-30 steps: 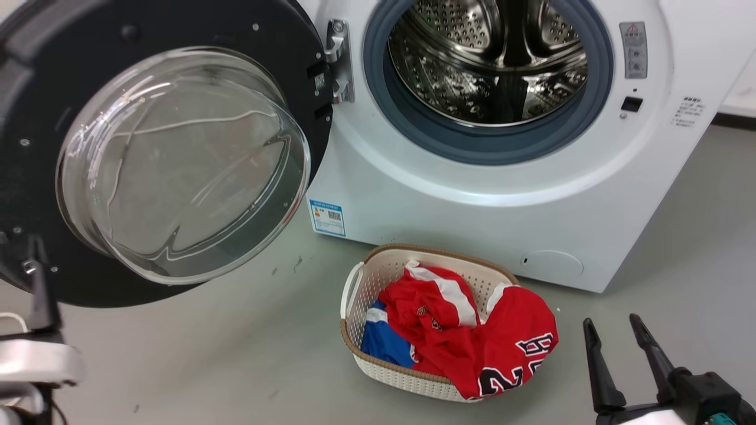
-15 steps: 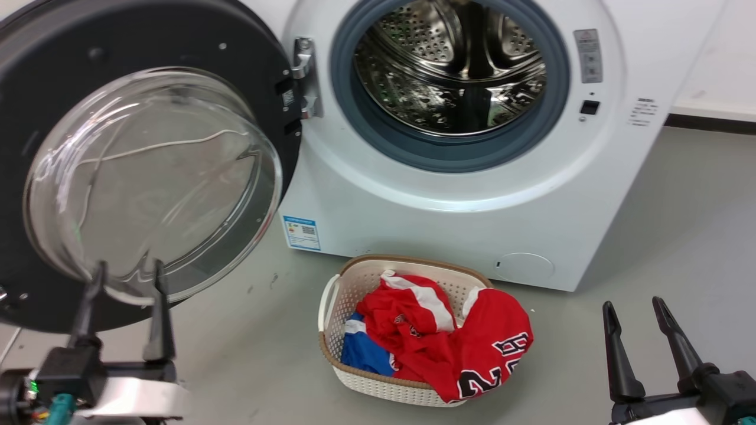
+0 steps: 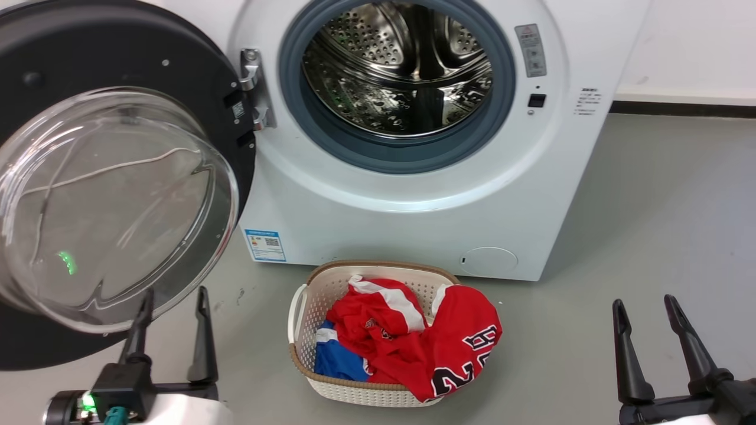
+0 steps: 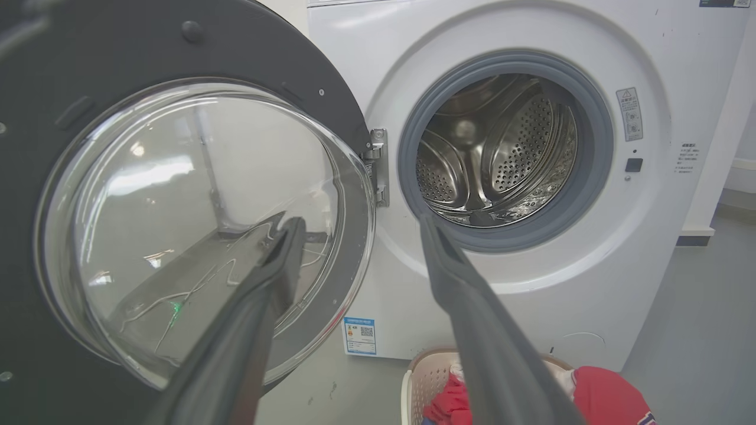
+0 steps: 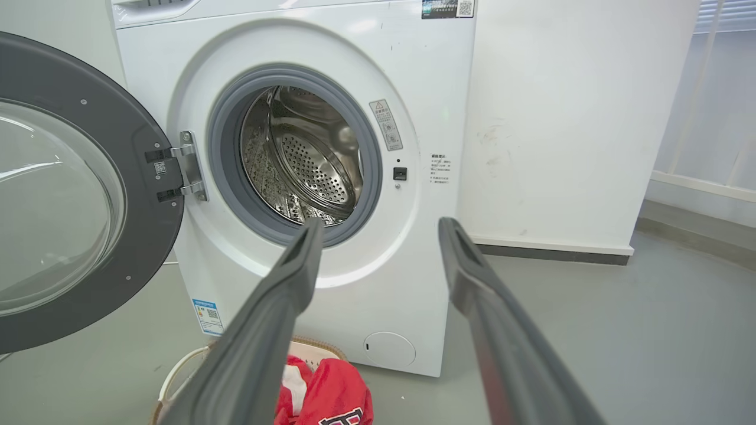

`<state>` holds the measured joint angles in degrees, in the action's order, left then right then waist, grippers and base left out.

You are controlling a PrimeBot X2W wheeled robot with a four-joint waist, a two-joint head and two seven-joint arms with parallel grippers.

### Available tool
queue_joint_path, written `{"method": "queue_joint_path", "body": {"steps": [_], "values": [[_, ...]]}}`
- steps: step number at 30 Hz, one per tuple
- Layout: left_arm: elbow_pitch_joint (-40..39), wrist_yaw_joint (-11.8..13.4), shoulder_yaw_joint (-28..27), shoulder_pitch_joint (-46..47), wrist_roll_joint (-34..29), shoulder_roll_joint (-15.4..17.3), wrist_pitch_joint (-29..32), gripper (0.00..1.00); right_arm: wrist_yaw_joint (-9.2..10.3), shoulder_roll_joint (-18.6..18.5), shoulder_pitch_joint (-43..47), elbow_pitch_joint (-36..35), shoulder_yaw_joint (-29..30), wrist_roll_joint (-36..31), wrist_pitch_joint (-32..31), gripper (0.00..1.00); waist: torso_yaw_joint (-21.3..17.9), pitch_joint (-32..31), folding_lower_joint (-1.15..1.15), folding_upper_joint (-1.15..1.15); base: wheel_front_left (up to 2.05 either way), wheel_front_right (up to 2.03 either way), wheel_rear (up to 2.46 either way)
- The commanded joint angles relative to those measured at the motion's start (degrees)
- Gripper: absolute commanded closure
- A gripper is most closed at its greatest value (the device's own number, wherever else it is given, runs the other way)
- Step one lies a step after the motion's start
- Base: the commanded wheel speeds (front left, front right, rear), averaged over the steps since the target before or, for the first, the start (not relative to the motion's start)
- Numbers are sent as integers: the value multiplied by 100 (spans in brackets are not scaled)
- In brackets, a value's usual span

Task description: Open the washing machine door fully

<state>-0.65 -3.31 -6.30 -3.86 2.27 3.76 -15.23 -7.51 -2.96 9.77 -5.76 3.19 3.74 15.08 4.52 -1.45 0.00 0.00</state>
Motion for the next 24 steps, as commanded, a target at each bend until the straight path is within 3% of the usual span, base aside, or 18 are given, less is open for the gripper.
{"method": "queue_joint_path", "body": {"steps": [1,10,24], "values": [[48,42,106,-55,-33,-17,15,0,3,15,103,-53,-4,-33,12,0,-90,-8,0,0,0,0,0],[217,112,530,-139,46,-70,15,0,3,15,163,-66,-9,-9,12,0,-272,-21,0,0,0,0,0],[456,224,684,-178,204,-90,15,0,3,16,182,21,8,42,12,0,-400,7,0,0,0,0,0]]}}
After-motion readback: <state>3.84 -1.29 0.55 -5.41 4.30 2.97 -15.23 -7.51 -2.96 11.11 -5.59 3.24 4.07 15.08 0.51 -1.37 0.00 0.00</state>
